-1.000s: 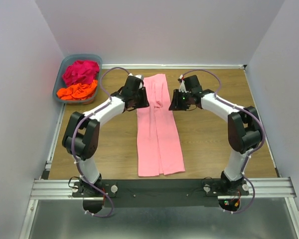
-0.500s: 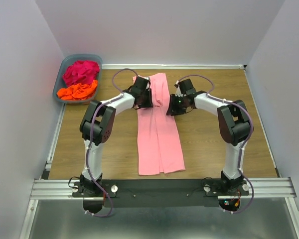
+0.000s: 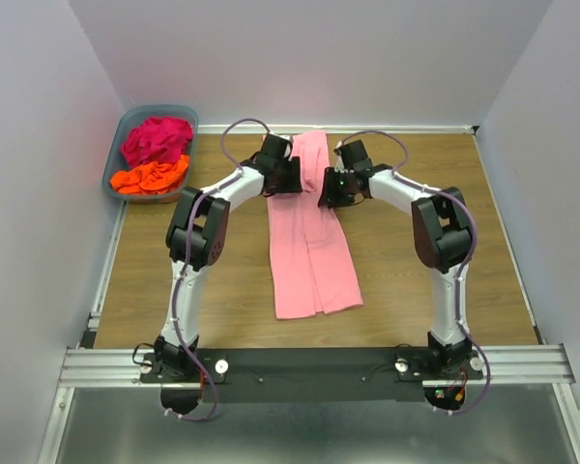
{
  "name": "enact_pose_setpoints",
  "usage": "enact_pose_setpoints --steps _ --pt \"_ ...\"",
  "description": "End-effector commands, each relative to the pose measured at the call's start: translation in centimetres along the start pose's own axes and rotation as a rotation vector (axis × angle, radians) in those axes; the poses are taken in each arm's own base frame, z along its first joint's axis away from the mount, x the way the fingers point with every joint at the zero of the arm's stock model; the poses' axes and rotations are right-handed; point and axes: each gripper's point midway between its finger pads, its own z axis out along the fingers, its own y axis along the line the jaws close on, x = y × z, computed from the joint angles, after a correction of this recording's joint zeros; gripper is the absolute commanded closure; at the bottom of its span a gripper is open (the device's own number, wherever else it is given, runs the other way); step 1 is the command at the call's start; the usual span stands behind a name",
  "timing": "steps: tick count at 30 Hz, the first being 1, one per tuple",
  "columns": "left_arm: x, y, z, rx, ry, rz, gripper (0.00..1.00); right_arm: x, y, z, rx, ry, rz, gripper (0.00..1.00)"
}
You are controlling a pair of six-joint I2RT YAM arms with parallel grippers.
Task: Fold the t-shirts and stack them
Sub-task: Fold the tshirt
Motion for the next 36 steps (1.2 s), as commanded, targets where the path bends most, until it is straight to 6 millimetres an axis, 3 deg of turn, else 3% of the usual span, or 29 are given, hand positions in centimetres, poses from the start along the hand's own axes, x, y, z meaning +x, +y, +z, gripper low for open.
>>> enact_pose_setpoints --steps 1,2,3,4,5,6,7,8,9,10,11,14,17,22,26,31,36 --pt "-1.8 -0.2 -4.9 -0.01 -0.035 0.01 0.29 -1.4 0.2 -3.7 0.041 -0.048 -0.007 0.49" --pt "-3.6 -1.6 -8.1 0.007 -0.097 0.016 0.25 -1.3 0.2 -4.8 0.053 -0.053 -0.004 0.46" --pt "-2.0 -1.1 -9.1 -0.012 -0.077 0.002 0.22 -1.6 0.6 -6.7 0.052 -0.075 -0.007 0.45" --pt "-3.2 -1.9 -12.3 -0.003 -0.137 0.001 0.2 0.1 -0.2 -7.4 0.086 -0.043 -0.002 0.39" --pt "-2.8 -1.8 -13.7 -0.006 -0.144 -0.008 0.18 0.9 -0.5 -8.2 0.104 -0.032 -0.001 0.36" --pt "-0.1 -1.0 -14.2 -0.022 -0.098 -0.015 0.15 1.7 -1.0 -8.9 0.126 -0.018 -0.001 0.33" --pt "0.7 -0.9 -15.3 -0.02 -0.099 -0.027 0.15 3.2 -1.3 -10.4 0.145 -0.008 -0.006 0.3" --pt "0.7 -1.9 -18.0 0.006 -0.14 -0.019 0.15 4.8 -2.3 -11.2 0.192 0.023 -0.006 0.29" --pt "4.1 -0.8 -18.1 -0.024 -0.081 -0.026 0.12 5.8 -2.6 -12.1 0.208 0.03 -0.007 0.28" --pt "5.5 -0.8 -18.7 -0.028 -0.07 -0.028 0.12 7.0 -2.2 -13.3 0.207 0.033 -0.011 0.27" --pt "8.2 0.0 -19.9 -0.059 -0.041 -0.031 0.12 9.8 -3.4 -13.8 0.246 0.09 -0.003 0.27" --pt "13.5 -1.1 -21.1 -0.047 0.039 -0.033 0.12 13.9 -3.3 -15.0 0.264 0.152 -0.004 0.27" --pt "19.6 -1.9 -22.7 -0.036 0.137 -0.086 0.12 19.4 -3.7 -16.5 0.277 0.233 0.018 0.27" --pt "25.6 -2.9 -23.9 -0.029 0.262 -0.088 0.14 23.5 -3.4 -17.4 0.29 0.272 0.059 0.28" --pt "27.5 -3.3 -23.8 -0.044 0.309 -0.095 0.18 24.9 -3.7 -17.6 0.299 0.294 0.059 0.3" --pt "29.9 -3.8 -23.1 -0.056 0.384 -0.062 0.31 25.5 -3.6 -17.3 0.29 0.304 0.053 0.31" --pt "31.1 -2.8 -23.2 -0.117 0.399 -0.071 0.43 25.8 -3.8 -17.1 0.293 0.298 0.057 0.32"
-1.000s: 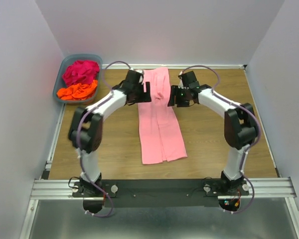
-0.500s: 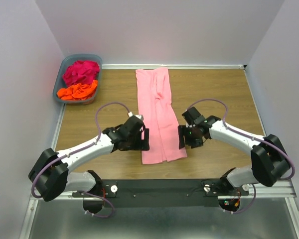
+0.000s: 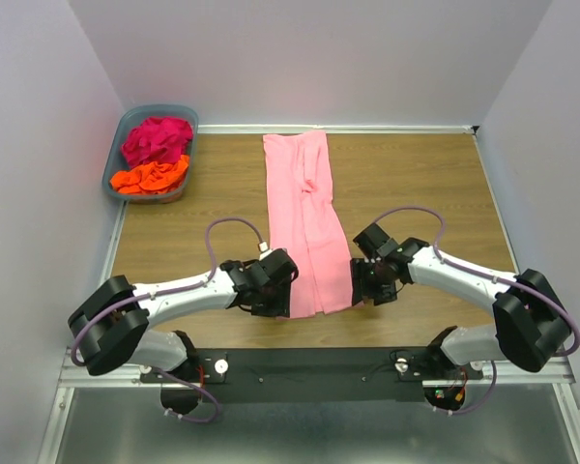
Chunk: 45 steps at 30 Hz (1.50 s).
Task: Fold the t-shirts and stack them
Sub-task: Fold the tshirt
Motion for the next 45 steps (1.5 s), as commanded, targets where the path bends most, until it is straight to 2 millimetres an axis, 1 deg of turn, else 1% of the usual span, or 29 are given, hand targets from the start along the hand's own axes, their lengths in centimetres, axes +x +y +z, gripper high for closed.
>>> enact_pose_setpoints --steps 1,3,8,11,15,19,21,25,28,30,31,32,34,35,36,37,39,40,41,42,43,45 --pt "0.2 1.0 0.1 -0.054 -0.02 -0.053 0.45 0.1 -0.3 0.3 0.018 -0.021 0.019 0.33" --pt "0.1 1.1 0.1 -0.057 -0.029 -0.06 0.45 0.2 -0.2 0.4 0.017 -0.02 0.017 0.33" --pt "-1.1 0.5 0.1 -0.067 -0.058 -0.068 0.45 -0.2 0.2 0.4 0.009 -0.033 0.016 0.35" --pt "-1.0 0.8 0.6 -0.093 -0.049 -0.063 0.45 -0.5 0.5 0.5 0.004 -0.039 0.015 0.37" --pt "-1.3 1.0 0.7 -0.118 -0.057 -0.071 0.45 -1.0 1.0 0.2 -0.008 -0.053 0.017 0.39" --pt "-1.6 1.3 0.8 -0.149 -0.062 -0.067 0.45 -1.2 1.2 0.5 -0.005 -0.049 0.014 0.39" --pt "-1.8 1.1 0.9 -0.148 -0.065 -0.066 0.45 -1.5 1.5 0.5 -0.009 -0.052 0.011 0.4" --pt "-1.8 1.2 1.3 -0.154 -0.06 -0.06 0.46 -1.3 1.6 1.1 0.0 -0.039 0.005 0.41" --pt "-2.0 1.0 1.3 -0.161 -0.061 -0.054 0.46 -1.7 2.1 0.7 -0.018 -0.052 0.005 0.41" --pt "-1.8 1.2 1.5 -0.165 -0.055 -0.052 0.48 -1.8 1.9 0.7 -0.006 -0.06 0.002 0.42" --pt "-1.6 1.3 1.7 -0.165 -0.047 -0.048 0.49 -1.8 1.3 1.2 0.024 -0.058 -0.005 0.43" --pt "-1.4 1.5 1.9 -0.171 -0.038 -0.045 0.49 -1.6 1.1 1.5 0.034 -0.048 -0.007 0.43" --pt "-1.3 1.6 2.1 -0.18 -0.029 -0.039 0.5 -1.1 0.9 2.1 0.046 -0.024 -0.008 0.45" --pt "-1.2 1.7 2.2 -0.182 -0.024 -0.039 0.52 -0.6 0.6 2.5 0.058 -0.01 -0.012 0.48" --pt "-1.1 1.7 2.3 -0.183 -0.02 -0.034 0.52 -0.5 0.6 2.7 0.06 -0.008 -0.014 0.5" --pt "-1.1 1.7 2.3 -0.181 -0.02 -0.033 0.56 -0.2 0.3 3.0 0.069 -0.002 -0.017 0.51" --pt "-0.8 1.8 2.5 -0.186 -0.005 -0.023 0.57 0.5 -0.5 3.6 0.1 0.021 -0.022 0.53" --pt "-0.7 1.7 2.6 -0.181 0.004 -0.022 0.61 0.7 -0.7 3.7 0.106 0.028 -0.023 0.55" --pt "-0.5 1.8 2.7 -0.179 0.011 -0.018 0.62 0.9 -0.7 3.8 0.107 0.033 -0.028 0.58" --pt "-0.2 2.0 3.0 -0.182 0.022 -0.012 0.66 1.2 -0.8 3.9 0.109 0.043 -0.029 0.59" --pt "0.0 2.1 3.1 -0.183 0.031 -0.009 0.67 1.3 -0.7 3.9 0.107 0.046 -0.035 0.61" --pt "0.6 2.3 3.3 -0.183 0.056 -0.004 0.74 1.5 -0.6 4.0 0.11 0.053 -0.038 0.66"
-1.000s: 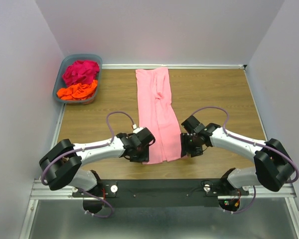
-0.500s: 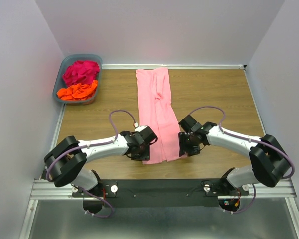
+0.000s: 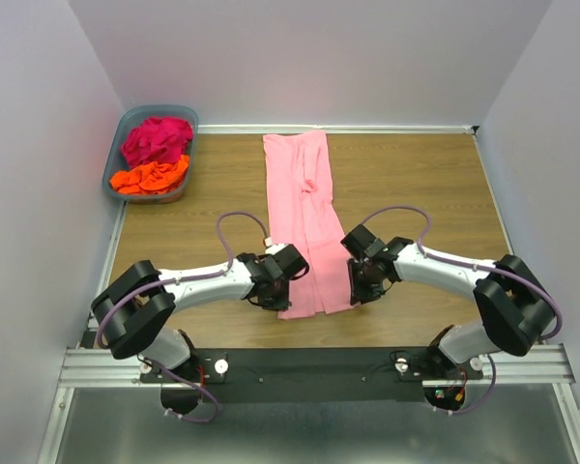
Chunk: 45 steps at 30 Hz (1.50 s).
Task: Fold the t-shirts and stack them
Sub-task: Fold the tshirt
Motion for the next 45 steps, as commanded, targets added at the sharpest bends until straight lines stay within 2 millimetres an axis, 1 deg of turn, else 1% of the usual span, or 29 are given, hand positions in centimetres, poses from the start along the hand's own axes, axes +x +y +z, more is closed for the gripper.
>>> enact_pose_setpoints --steps 1,2,3,4,6,7,10,11,14,15,16,17,19,20,21,24,25,28,30,31,32,33,34,36,37,38,39,40,45 --pt "2.1 1.7 1.8 -0.059 0.069 0.028 0.75 1.9 -1.6 2.0 0.083 0.051 -0.018 0.68" --pt "2.2 1.8 1.8 -0.059 0.072 0.028 0.76 2.0 -1.6 2.0 0.083 0.056 -0.019 0.72" --pt "2.2 1.8 1.9 -0.06 0.076 0.032 0.85 2.0 -1.4 2.0 0.08 0.058 -0.022 0.75" --pt "2.3 1.8 1.9 -0.057 0.082 0.036 0.88 2.1 -1.2 2.1 0.079 0.064 -0.031 0.81" --pt "2.6 1.7 1.8 -0.052 0.096 0.048 1.0 2.1 -0.9 2.0 0.069 0.068 -0.041 0.9" --pt "2.8 1.6 1.6 -0.044 0.114 0.061 1.0 2.1 -0.8 1.7 0.064 0.071 -0.056 0.99" --pt "4.1 1.0 0.3 -0.008 0.177 0.104 1.0 3.3 -0.3 0.5 0.017 0.128 -0.072 0.99" --pt "4.5 0.9 -0.2 0.004 0.193 0.128 1.0 3.8 -0.3 -0.5 0.007 0.149 -0.086 0.99" --pt "7.1 0.4 -2.6 0.041 0.275 0.199 1.0 5.3 -0.2 -2.3 -0.028 0.214 -0.096 0.99" --pt "7.7 0.1 -3.5 0.069 0.289 0.215 1.0 6.0 -0.5 -3.5 -0.026 0.237 -0.105 0.99" --pt "9.1 0.2 -4.4 0.081 0.336 0.235 1.0 6.4 -0.5 -4.3 -0.038 0.26 -0.111 0.99" --pt "9.5 0.1 -5.0 0.095 0.348 0.24 1.0 6.7 -0.6 -4.9 -0.038 0.272 -0.116 0.99" --pt "9.7 -0.2 -6.4 0.139 0.348 0.24 1.0 7.3 -1.2 -6.8 -0.025 0.293 -0.131 0.99" --pt "9.5 -0.4 -6.8 0.154 0.338 0.237 1.0 6.8 -0.9 -7.1 -0.036 0.275 -0.137 0.99" --pt "9.1 -0.6 -7.2 0.168 0.323 0.238 1.0 6.9 -1.0 -7.5 -0.03 0.283 -0.14 0.99" --pt "8.1 -1.1 -7.2 0.188 0.312 0.247 1.0 5.8 0.0 -8.1 -0.042 0.271 -0.149 0.99" --pt "7.5 -1.4 -7.0 0.201 0.293 0.257 1.0 4.6 0.6 -8.3 -0.036 0.242 -0.154 0.99" --pt "4.3 -0.7 -6.1 0.203 0.224 0.2 1.0 2.1 0.9 -8.2 0.01 0.174 -0.182 0.99" --pt "2.4 -0.4 -5.7 0.209 0.181 0.198 1.0 0.0 1.8 -7.7 0.029 0.139 -0.205 0.99" --pt "0.3 0.0 -5.4 0.209 0.138 0.162 1.0 -1.0 1.7 -7.3 0.057 0.116 -0.209 0.99" --pt "-0.9 0.5 -5.0 0.19 0.105 0.172 1.0 -2.6 2.5 -7.1 0.054 0.077 -0.209 0.99" --pt "-1.7 1.0 -4.4 0.171 0.101 0.17 1.0 -3.3 3.0 -6.8 0.044 0.063 -0.209 0.99" --pt "-3.7 1.1 -4.4 0.164 0.06 0.149 1.0 -4.5 2.8 -6.6 0.057 0.031 -0.2 0.99" --pt "-5.7 1.4 -3.7 0.142 0.022 0.157 1.0 -6.5 3.5 -5.7 0.056 0.007 -0.205 0.99" --pt "-7.1 0.9 -4.0 0.151 -0.011 0.156 1.0 -7.4 3.3 -5.6 0.077 -0.015 -0.207 0.99" --pt "-8.3 1.4 -3.6 0.133 -0.032 0.145 1.0 -8.2 3.2 -5.0 0.092 -0.026 -0.212 0.99" --pt "-9.1 1.5 -3.6 0.126 -0.055 0.139 1.0 -9.0 3.4 -5.2 0.089 -0.051 -0.213 0.99" --pt "-10.6 1.7 -3.6 0.127 -0.093 0.128 1.0 -10.4 3.3 -5.2 0.097 -0.079 -0.203 0.99" --pt "-14.1 2.9 -3.2 0.088 -0.163 0.106 1.0 -14.2 2.5 -5.4 0.116 -0.169 -0.169 0.99"
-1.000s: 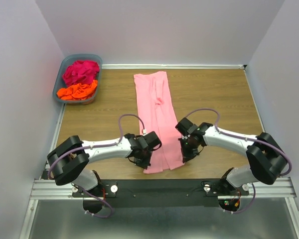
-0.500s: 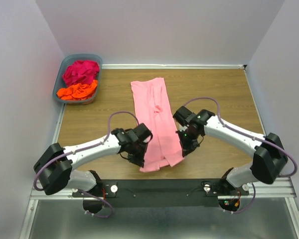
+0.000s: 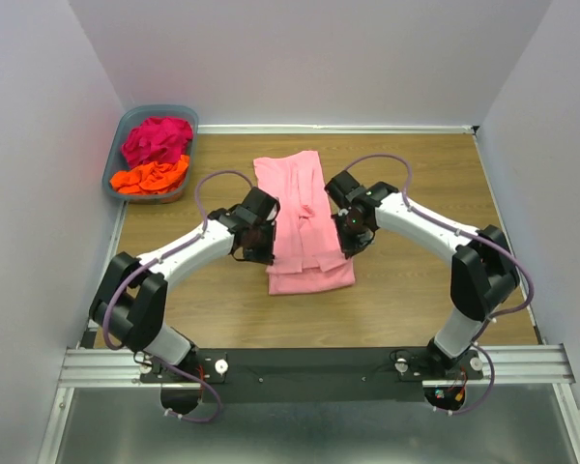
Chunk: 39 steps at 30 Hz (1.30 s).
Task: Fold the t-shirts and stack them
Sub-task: Fold the tshirt
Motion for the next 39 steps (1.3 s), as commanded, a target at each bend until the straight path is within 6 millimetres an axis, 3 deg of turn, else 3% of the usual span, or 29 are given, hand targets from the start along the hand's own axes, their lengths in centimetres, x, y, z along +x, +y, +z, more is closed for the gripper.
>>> enact_pose_setpoints --steps 1,8,13,15,26,39 --pt "-4.1 1.2 0.1 -0.047 -0.119 0.03 1.0 -4.5 -1.4 -0.2 0.053 -0.132 0.007 0.99" --pt "-5.8 2.4 1.7 -0.074 -0.145 0.02 1.0 -7.7 -1.3 0.6 0.058 -0.209 -0.01 0.99" --pt "-5.9 3.0 1.8 -0.076 -0.159 0.0 1.0 -8.7 -1.3 1.6 0.068 -0.223 -0.011 0.99" --pt "-6.3 4.1 1.9 -0.114 -0.181 -0.016 1.0 -9.1 -1.1 2.2 0.063 -0.226 -0.012 0.99" --pt "-6.4 5.1 3.9 -0.131 -0.18 -0.029 1.0 -9.9 -1.6 3.9 0.088 -0.232 -0.008 0.99" --pt "-6.6 5.7 4.4 -0.156 -0.195 -0.047 0.98 -10.1 -2.0 5.5 0.096 -0.223 -0.004 0.99"
